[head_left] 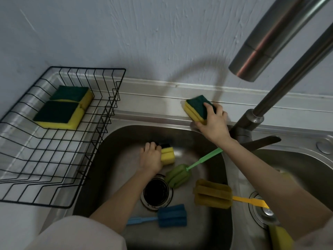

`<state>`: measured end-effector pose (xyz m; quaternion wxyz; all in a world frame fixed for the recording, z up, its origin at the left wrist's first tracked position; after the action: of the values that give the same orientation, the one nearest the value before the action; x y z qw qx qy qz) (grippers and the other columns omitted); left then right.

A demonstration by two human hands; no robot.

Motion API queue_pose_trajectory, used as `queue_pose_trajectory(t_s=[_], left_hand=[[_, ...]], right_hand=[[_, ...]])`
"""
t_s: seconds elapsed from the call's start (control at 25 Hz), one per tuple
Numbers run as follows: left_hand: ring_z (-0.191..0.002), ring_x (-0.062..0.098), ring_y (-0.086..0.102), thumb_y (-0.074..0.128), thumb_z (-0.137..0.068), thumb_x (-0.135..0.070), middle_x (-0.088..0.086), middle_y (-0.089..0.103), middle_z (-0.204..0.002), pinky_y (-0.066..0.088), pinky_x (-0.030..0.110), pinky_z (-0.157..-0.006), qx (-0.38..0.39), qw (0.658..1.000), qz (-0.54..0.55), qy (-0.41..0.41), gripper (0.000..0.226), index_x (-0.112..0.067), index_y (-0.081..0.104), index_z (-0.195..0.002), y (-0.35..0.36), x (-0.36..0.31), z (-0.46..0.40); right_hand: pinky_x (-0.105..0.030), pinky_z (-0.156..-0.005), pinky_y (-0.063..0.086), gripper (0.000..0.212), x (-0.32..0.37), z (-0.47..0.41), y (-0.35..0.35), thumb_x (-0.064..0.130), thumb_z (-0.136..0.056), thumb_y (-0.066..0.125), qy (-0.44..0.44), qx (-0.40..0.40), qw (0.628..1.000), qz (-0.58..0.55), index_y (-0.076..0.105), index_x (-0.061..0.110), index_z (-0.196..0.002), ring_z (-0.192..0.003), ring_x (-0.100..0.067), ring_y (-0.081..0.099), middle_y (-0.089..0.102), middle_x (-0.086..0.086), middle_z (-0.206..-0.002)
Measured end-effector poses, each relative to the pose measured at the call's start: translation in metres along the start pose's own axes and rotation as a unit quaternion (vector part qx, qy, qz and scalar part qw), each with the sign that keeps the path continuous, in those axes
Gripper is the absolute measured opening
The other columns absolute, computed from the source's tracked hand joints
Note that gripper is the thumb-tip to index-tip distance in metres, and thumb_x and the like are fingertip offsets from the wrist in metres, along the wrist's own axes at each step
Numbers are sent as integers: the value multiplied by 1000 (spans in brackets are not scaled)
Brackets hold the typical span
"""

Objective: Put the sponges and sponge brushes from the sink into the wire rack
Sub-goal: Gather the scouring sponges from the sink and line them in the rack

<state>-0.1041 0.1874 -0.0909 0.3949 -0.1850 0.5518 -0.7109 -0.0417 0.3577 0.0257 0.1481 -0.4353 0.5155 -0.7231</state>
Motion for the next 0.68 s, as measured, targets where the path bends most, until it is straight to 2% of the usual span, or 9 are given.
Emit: queue_pose_trajectory(t_s=[0.36,0.68], left_hand=[[-121,33,38,59,-79,-31,15,43,-130,33,45,-99,-69,995,74,-20,53,-11,37,-124,-63,3,39],[-116,30,48,62,-79,-29,12,52,-124,38,47,-96,-202,961,184,41,52,-12,40,-122,-136,-3,113]], right_hand=[[-40,-109,30,67,36,41,-18,28,-85,59,-22,-2,997,-68,27,11,-142,-128,-36,33,32,-20,-139],[-38,-110,31,68,61,99,-54,32,-86,58,-55,-37,994,-90,25,14,-142,-130,-34,34,30,-20,-139]])
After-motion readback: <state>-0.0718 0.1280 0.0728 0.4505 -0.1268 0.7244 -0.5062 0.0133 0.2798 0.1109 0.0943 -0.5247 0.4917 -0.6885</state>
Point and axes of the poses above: each hand's wrist, its own z-axis away from the middle knuckle, its own y-axis out of the palm, x = y × z, the point moved 7 cm from there along -z, towards the middle knuckle
